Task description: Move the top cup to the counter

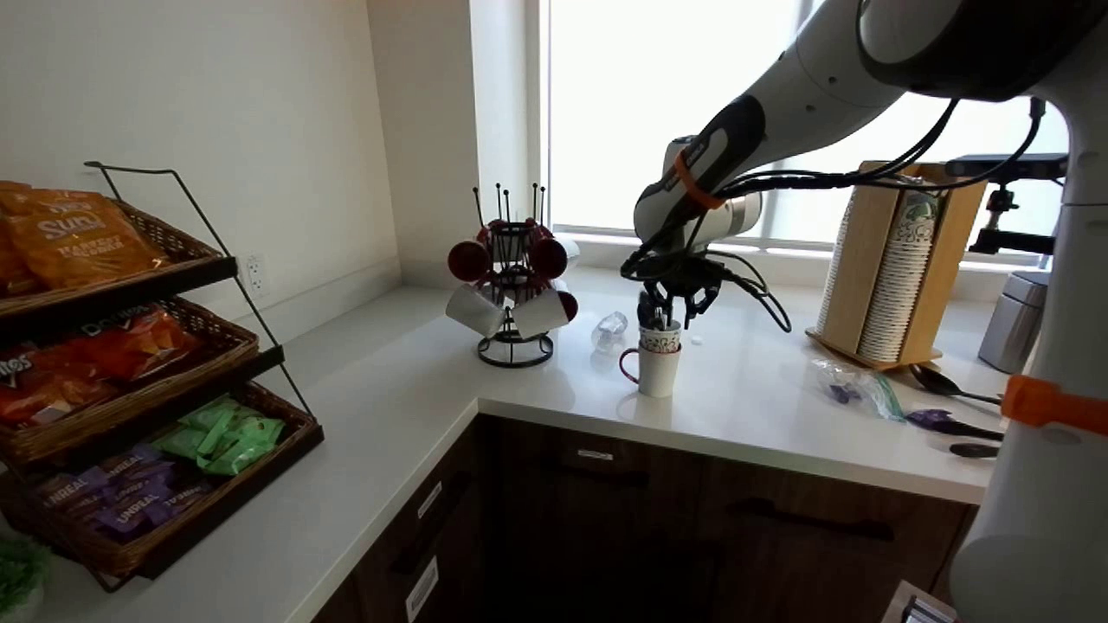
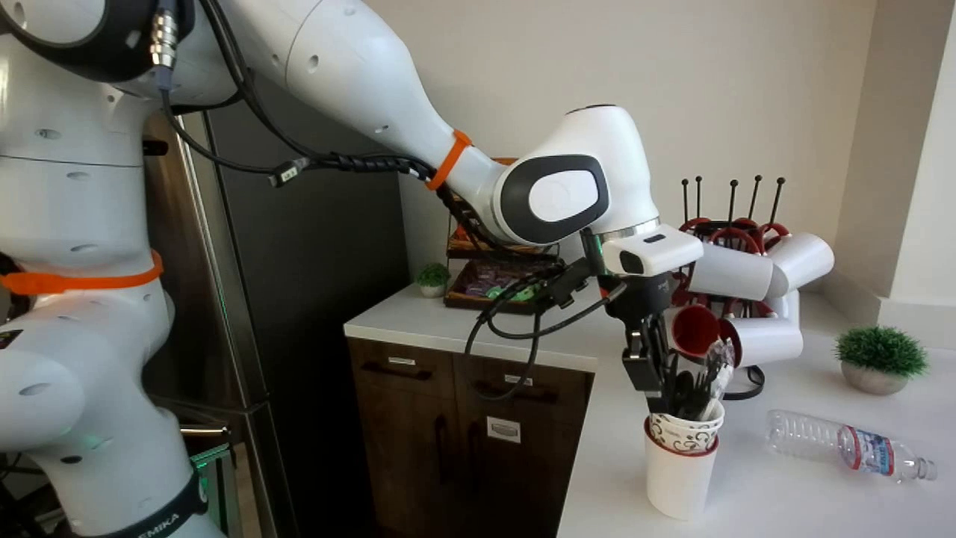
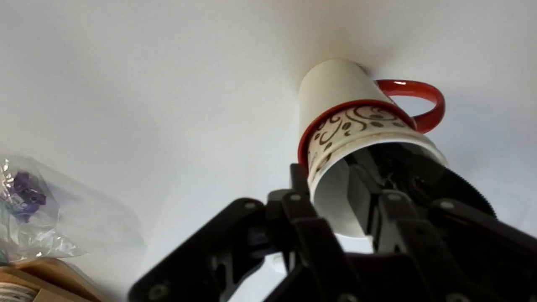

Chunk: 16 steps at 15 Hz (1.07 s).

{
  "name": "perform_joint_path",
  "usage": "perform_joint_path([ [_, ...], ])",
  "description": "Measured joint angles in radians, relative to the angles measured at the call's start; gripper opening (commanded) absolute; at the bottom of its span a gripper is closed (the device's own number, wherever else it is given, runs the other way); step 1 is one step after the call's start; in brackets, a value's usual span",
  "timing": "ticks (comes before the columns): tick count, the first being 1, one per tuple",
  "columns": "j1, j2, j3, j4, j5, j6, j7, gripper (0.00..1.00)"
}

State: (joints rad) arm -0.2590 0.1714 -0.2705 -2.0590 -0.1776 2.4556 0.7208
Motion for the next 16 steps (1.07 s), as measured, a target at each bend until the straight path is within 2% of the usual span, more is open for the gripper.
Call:
perform_joint_path([
  [1, 0.001, 0.005, -0.002, 0.005, 0.004, 0.0, 0.003, 0.28],
  [2, 0.001, 0.01, -0.003, 0.01, 0.01, 0.0, 0.006, 0.24],
  [3, 0.002, 0.015, -0.005, 0.014, 0.016, 0.0, 0.011, 0.27],
  [4, 0.003, 0.021, -0.007, 0.019, 0.024, 0.0, 0.017, 0.24],
  [8, 0.004, 0.046, -0.016, 0.04, 0.042, 0.0, 0.059, 0.28],
  [10, 0.007, 0.059, -0.022, 0.05, 0.043, 0.0, 0.081, 0.26],
  [12, 0.009, 0.072, -0.027, 0.06, 0.044, 0.0, 0.099, 0.17],
  [13, 0.009, 0.077, -0.029, 0.064, 0.045, 0.0, 0.105, 0.0],
  [14, 0.009, 0.082, -0.03, 0.069, 0.045, 0.0, 0.112, 0.04],
  [16, 0.011, 0.088, -0.033, 0.072, 0.045, 0.0, 0.123, 0.0],
])
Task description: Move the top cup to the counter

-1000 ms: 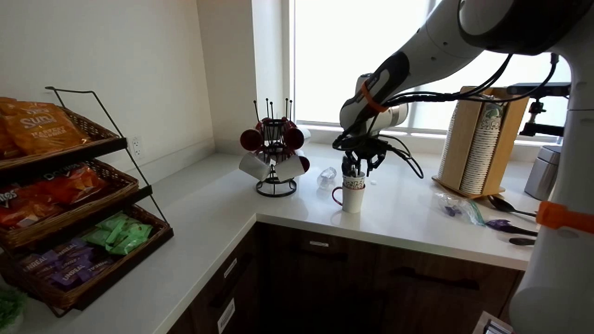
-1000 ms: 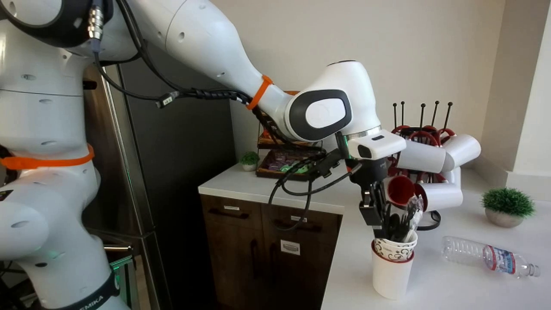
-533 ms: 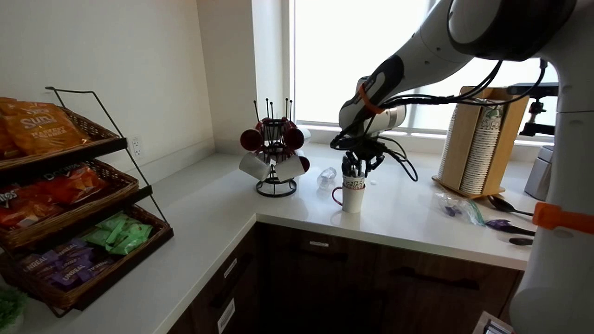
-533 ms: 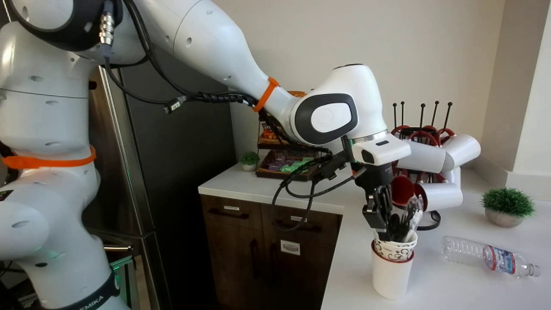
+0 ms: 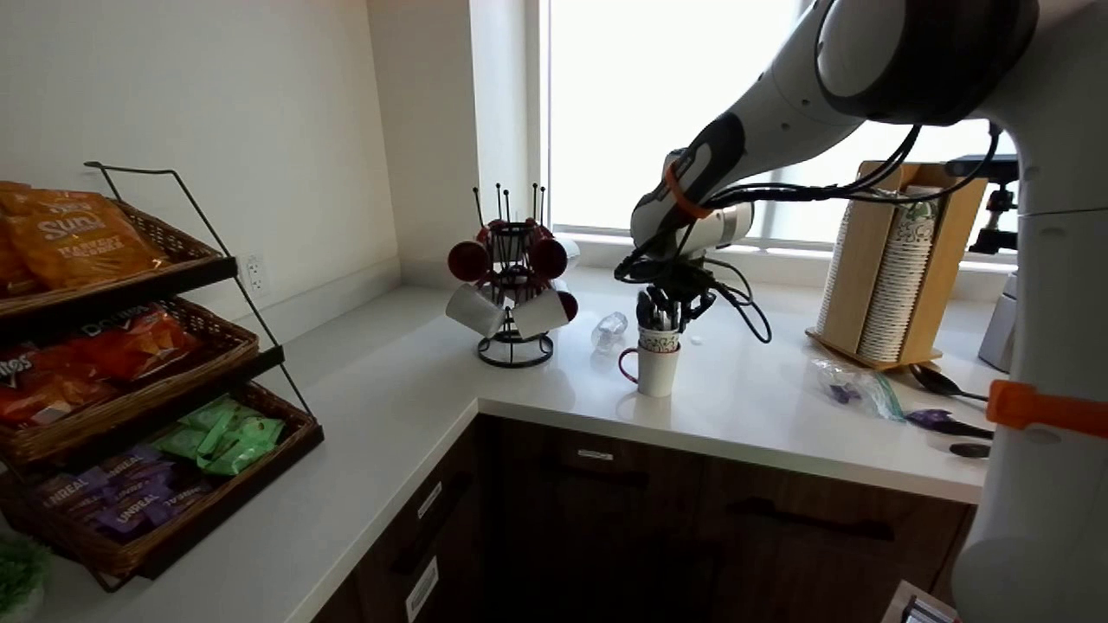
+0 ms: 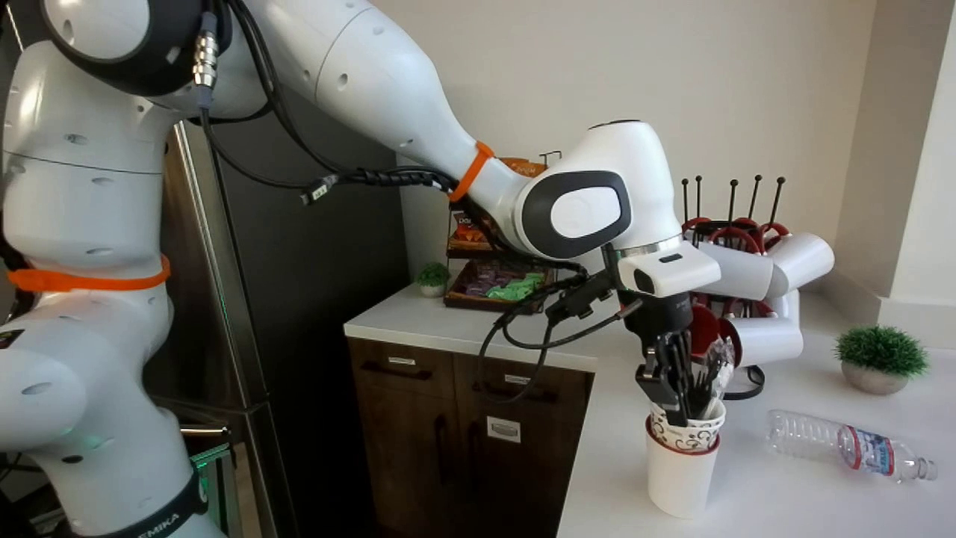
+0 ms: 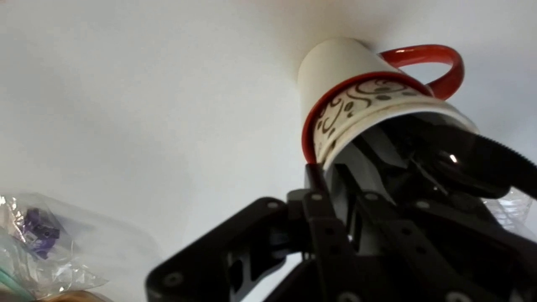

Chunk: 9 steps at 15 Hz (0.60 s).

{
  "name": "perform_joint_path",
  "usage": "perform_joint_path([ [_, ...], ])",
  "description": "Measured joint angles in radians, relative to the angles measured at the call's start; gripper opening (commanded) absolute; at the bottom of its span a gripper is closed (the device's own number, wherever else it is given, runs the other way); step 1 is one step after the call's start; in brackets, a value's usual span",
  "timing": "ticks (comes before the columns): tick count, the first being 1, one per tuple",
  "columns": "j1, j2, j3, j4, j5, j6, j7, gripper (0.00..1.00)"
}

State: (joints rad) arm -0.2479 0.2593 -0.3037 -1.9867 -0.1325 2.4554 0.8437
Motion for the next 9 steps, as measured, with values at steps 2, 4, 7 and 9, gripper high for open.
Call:
perform_joint_path([
  [2, 0.001, 0.0, -0.001, 0.001, 0.002, 0.0, 0.002, 0.01],
  [4, 0.001, 0.0, -0.002, 0.005, 0.005, 0.0, 0.003, 0.01],
  [7, 0.001, -0.009, -0.005, 0.017, 0.035, -0.006, 0.001, 0.01],
  [9, -0.001, -0.022, -0.009, 0.026, 0.063, -0.012, 0.0, 0.01],
])
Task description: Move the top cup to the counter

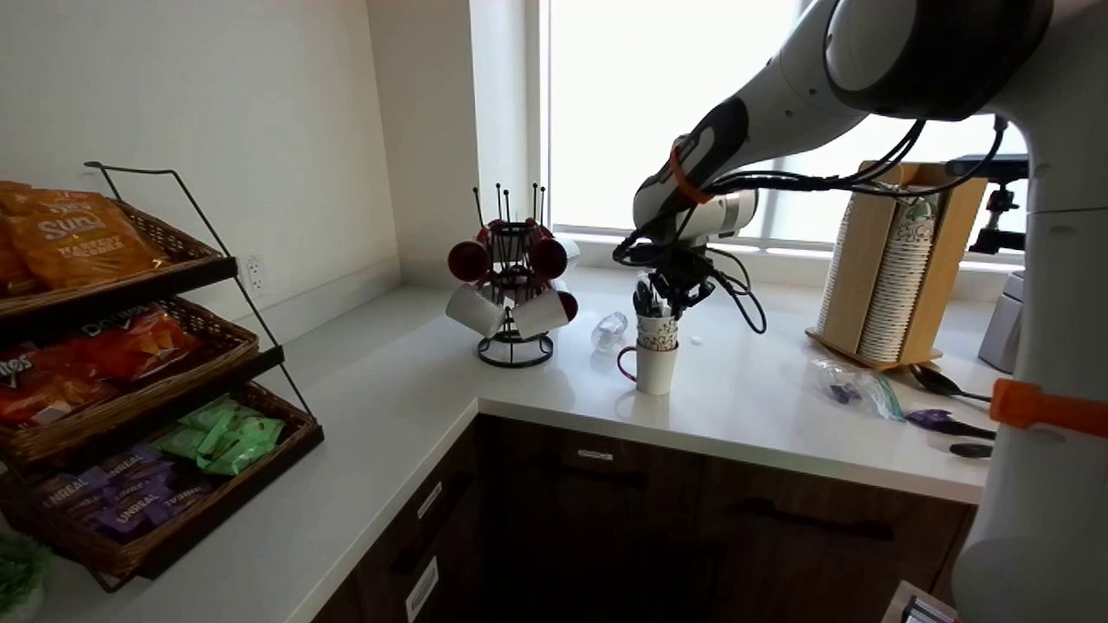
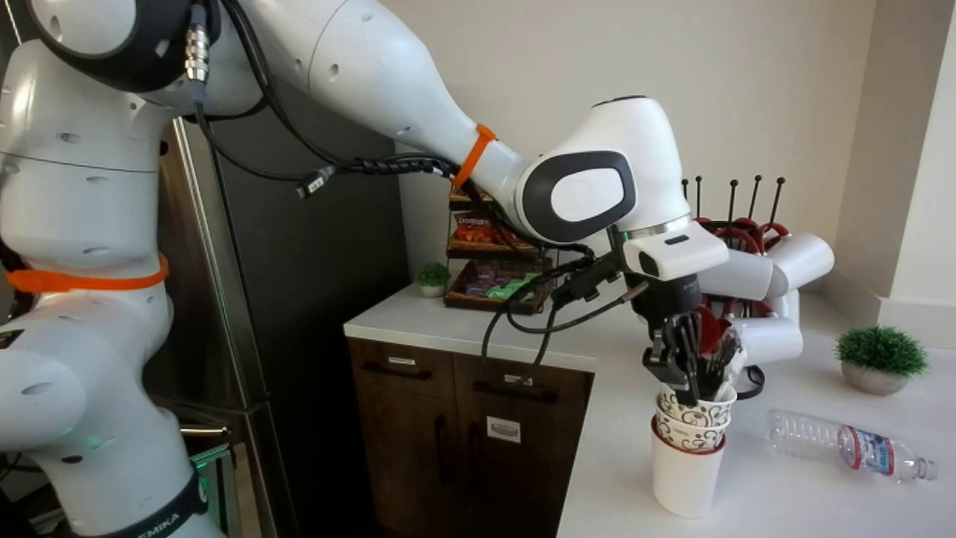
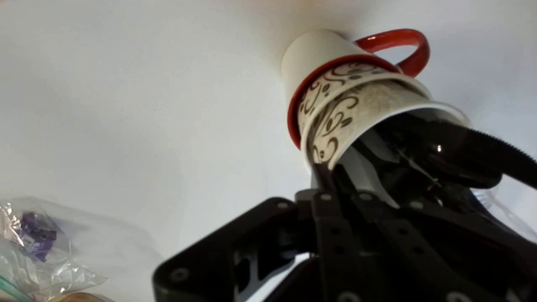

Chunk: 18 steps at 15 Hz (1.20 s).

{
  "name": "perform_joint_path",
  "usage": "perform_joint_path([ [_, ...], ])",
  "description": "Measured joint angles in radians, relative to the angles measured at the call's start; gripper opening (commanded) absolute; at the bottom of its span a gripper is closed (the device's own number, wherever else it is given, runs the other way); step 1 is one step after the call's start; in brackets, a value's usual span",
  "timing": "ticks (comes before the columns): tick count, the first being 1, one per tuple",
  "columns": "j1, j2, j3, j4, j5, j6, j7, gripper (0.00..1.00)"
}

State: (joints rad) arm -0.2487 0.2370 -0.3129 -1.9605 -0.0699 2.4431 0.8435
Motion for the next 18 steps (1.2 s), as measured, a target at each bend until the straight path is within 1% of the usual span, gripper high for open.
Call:
perform_joint_path([
  [10, -0.01, -0.085, -0.014, 0.018, 0.086, -0.012, 0.004, 0.01],
  [18, -0.027, -0.178, -0.022, 0.022, 0.094, -0.013, 0.038, 0.01],
])
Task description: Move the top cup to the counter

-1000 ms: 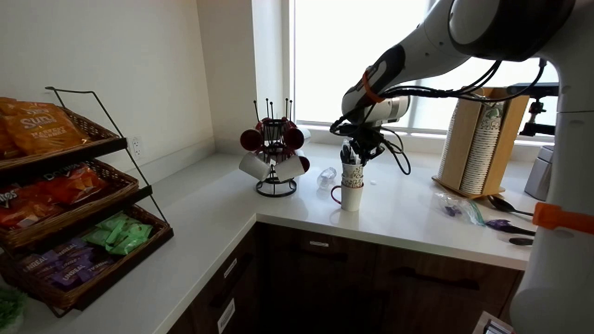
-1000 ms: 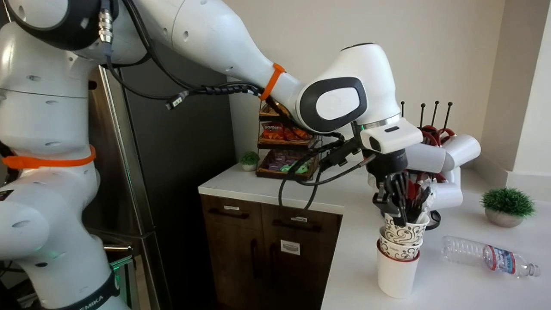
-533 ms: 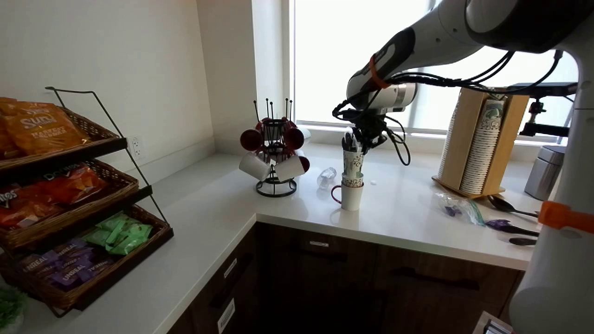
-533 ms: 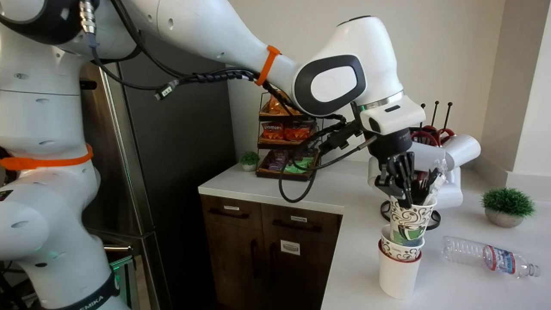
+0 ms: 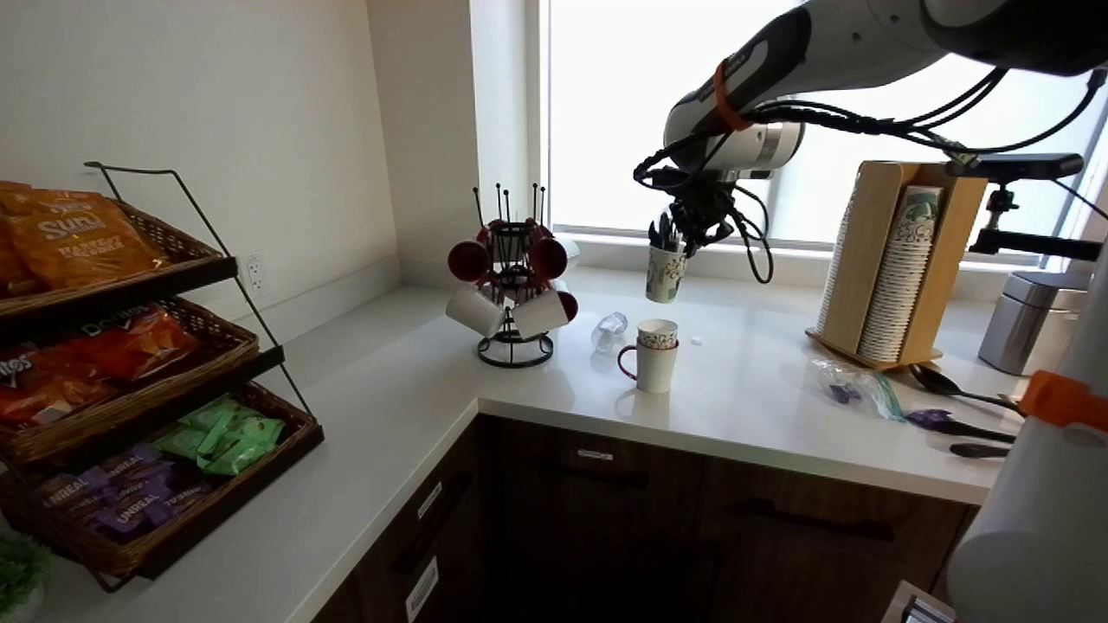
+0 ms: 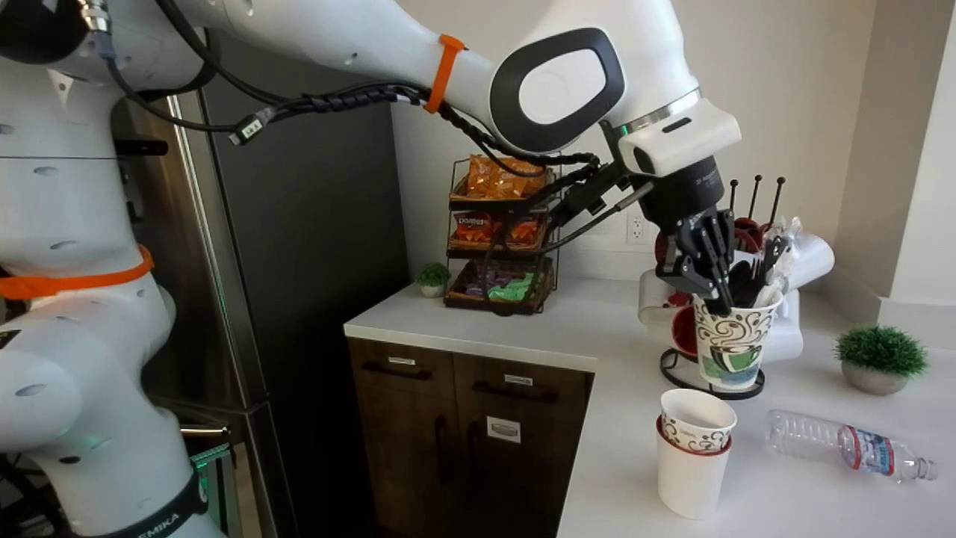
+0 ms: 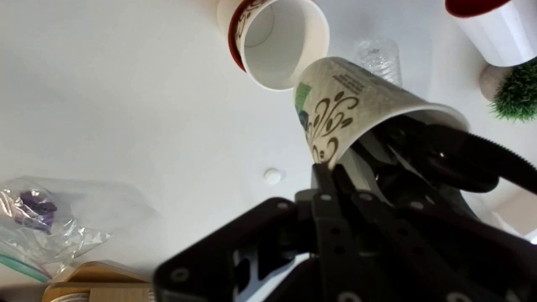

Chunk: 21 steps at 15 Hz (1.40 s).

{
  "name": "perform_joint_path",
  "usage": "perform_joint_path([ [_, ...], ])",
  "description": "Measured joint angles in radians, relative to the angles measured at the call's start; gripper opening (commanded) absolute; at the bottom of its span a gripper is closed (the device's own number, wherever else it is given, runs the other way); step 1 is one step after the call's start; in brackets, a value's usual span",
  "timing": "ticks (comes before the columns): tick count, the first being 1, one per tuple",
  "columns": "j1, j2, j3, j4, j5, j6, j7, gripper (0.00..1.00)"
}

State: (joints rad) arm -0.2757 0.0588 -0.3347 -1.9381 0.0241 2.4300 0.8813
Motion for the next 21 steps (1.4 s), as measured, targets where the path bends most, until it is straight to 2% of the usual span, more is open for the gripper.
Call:
perform_joint_path([
  [6, -0.033, -0.001, -0.024, 0.011, -0.016, 0.005, 0.089, 0.01],
  [13, -0.054, 0.114, -0.056, 0.046, -0.017, 0.021, 0.184, 0.01],
  [21, -0.081, 0.287, -0.056, 0.113, 0.101, 0.062, 0.191, 0.01],
])
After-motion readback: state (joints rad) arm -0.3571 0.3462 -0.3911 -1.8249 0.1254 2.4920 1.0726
